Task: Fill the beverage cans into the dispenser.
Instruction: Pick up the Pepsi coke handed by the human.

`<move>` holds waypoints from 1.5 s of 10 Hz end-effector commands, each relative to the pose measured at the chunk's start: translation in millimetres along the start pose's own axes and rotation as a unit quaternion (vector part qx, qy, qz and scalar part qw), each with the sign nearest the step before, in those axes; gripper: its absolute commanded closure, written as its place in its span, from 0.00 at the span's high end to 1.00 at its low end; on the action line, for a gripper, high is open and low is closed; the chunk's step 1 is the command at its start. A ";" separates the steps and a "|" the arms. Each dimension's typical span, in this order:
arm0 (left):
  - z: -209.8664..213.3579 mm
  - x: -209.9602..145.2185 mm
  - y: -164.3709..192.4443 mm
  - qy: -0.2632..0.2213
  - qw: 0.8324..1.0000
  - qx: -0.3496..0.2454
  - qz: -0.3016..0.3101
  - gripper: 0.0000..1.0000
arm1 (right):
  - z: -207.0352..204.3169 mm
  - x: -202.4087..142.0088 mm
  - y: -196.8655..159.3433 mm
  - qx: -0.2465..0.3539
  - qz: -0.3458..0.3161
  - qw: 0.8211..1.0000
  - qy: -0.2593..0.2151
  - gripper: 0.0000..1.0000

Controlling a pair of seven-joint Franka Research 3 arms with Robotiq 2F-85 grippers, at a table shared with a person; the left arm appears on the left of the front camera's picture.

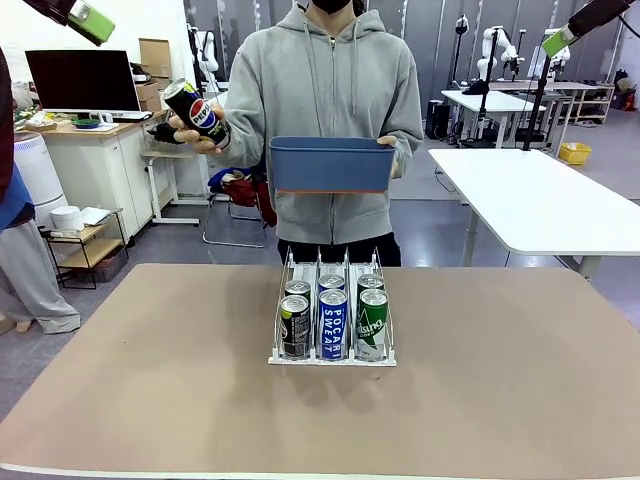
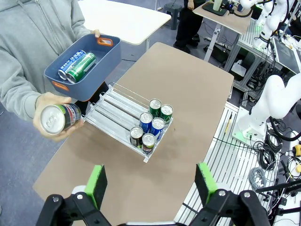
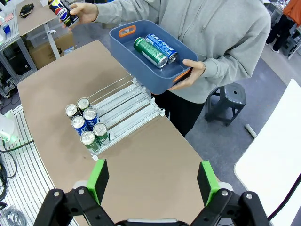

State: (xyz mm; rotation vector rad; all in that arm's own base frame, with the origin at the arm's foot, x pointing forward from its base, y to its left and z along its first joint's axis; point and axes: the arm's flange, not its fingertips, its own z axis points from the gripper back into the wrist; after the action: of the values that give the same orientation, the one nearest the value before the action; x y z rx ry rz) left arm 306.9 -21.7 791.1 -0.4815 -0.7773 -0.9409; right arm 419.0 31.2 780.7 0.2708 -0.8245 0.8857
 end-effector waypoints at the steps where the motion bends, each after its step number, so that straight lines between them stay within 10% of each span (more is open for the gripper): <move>1: 0.5 0.0 -0.3 -0.001 1.000 0.000 0.000 1.00 | 0.2 -0.1 0.0 0.000 0.000 1.000 0.000 1.00; 15: -37.3 14.1 52.4 0.071 0.993 0.083 -0.046 1.00 | 0.2 -0.1 0.0 0.000 0.000 1.000 0.000 1.00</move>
State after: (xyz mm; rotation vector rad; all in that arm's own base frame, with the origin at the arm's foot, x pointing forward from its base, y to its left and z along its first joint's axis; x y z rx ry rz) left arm 359.3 -31.1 780.2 -0.2610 -0.7479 -0.9498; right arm 419.1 31.1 780.8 0.2707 -0.8247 0.8856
